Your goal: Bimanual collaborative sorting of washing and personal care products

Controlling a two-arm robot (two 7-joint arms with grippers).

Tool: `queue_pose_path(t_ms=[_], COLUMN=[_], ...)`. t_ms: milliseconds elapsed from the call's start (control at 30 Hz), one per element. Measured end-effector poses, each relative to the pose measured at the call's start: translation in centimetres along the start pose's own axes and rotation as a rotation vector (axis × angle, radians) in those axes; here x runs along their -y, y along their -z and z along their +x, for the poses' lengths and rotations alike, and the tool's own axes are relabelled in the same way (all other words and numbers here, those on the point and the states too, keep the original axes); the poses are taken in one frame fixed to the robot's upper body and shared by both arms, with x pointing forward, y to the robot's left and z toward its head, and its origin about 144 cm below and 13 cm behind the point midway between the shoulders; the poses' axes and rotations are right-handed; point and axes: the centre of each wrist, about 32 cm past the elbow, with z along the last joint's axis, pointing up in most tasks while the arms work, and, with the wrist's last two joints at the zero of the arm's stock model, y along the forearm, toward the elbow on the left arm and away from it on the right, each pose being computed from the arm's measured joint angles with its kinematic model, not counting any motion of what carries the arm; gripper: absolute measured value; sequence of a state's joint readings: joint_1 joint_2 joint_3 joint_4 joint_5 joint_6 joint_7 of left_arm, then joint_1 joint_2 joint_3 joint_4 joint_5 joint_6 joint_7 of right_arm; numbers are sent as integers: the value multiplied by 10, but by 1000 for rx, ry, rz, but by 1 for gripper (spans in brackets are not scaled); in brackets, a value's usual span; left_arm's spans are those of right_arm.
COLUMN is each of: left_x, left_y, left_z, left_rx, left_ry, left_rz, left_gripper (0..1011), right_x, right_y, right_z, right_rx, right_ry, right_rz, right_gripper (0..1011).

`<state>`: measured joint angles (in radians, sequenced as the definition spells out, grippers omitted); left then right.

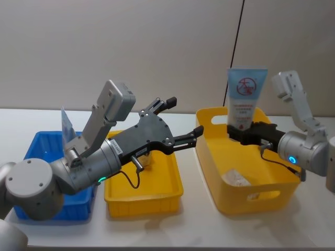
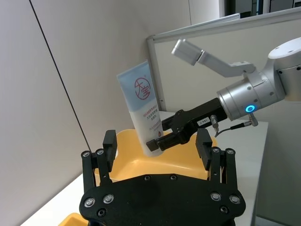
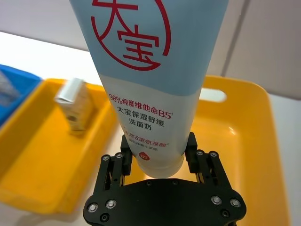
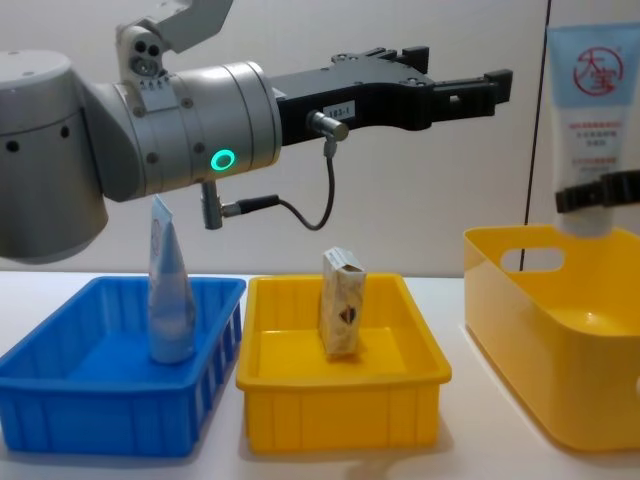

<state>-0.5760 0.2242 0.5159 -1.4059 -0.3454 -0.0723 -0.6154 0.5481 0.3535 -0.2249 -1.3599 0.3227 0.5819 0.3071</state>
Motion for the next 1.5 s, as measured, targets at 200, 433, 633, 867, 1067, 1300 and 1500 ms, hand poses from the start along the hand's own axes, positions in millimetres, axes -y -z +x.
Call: queue_pose_path(t_ms=[200, 433, 633, 867, 1067, 1300, 1500], left_x=[0, 0, 0, 0, 0, 0, 0], left_y=[0, 0, 0, 0, 0, 0, 0], left_z=[0, 0, 0, 0, 0, 0, 0], left_rx=[0, 0, 0, 0, 0, 0, 0], left_ry=[0, 0, 0, 0, 0, 0, 0], left_rz=[0, 0, 0, 0, 0, 0, 0], left_gripper=[1001, 1001, 1001, 1001, 1001, 1001, 1001], right_x=[-8, -16, -20, -23, -24, -23, -20], right_y=[1, 3, 3, 2, 2, 1, 0], right_z=[3, 6, 7, 7, 6, 7, 7], right_rx=[-6, 2, 12, 28, 36, 40, 37], right_ry=[90, 145, 164, 172, 171, 166, 159], right_rz=[-73, -136, -165, -185, -191, -189, -163], right_gripper=[629, 629, 628, 753, 926, 1004, 1004])
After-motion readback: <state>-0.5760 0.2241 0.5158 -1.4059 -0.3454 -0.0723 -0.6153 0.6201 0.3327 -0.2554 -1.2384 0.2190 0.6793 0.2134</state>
